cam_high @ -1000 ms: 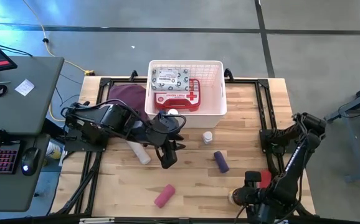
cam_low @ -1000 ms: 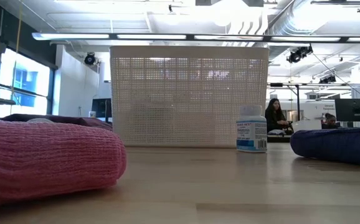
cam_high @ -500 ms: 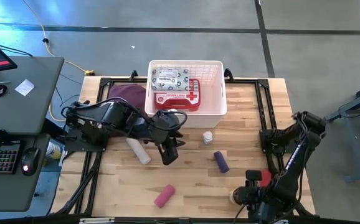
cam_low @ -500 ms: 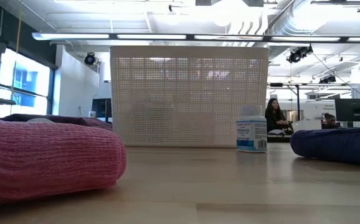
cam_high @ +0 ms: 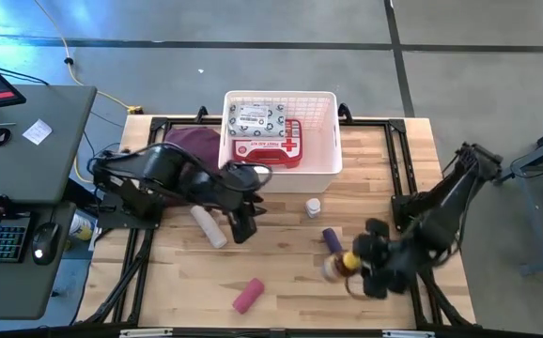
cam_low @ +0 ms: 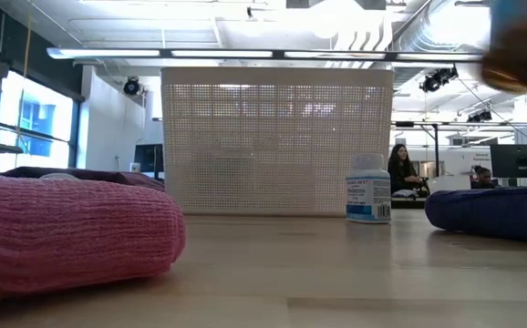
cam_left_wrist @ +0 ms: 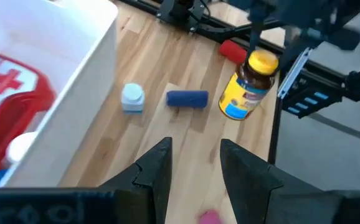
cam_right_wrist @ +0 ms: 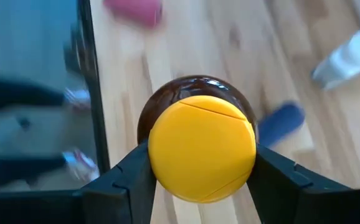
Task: Pick & place medical supplies in basket/bin
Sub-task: Put the yellow pill bottle into the white bin
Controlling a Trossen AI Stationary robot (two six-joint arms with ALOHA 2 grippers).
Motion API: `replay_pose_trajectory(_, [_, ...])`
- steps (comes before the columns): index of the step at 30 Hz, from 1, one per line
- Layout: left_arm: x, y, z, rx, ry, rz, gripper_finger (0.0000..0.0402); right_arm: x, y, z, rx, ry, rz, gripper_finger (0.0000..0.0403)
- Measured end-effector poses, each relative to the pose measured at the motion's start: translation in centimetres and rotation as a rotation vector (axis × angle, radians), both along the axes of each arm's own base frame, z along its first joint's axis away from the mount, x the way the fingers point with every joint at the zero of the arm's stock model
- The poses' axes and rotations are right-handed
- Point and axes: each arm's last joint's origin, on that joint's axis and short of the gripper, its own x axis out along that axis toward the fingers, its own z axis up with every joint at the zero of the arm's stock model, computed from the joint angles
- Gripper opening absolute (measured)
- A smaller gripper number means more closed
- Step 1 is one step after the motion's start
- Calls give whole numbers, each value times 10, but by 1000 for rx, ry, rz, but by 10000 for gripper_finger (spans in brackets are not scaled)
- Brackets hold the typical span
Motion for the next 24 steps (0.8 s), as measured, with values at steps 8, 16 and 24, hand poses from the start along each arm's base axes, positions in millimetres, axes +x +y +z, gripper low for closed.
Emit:
replay_pose_trajectory(8, [-33,24,23,175,-51,33,170,57,-50,25,97,-249,-52,196])
replay_pose_trajectory(16, [-70,56,38,284,-22,64,170,114,-115,46,26,-443,-227,196])
replay_pose_trajectory(24, [-101,78,50,377,-26,72,170,171,-175,85,-214,-455,-260,196])
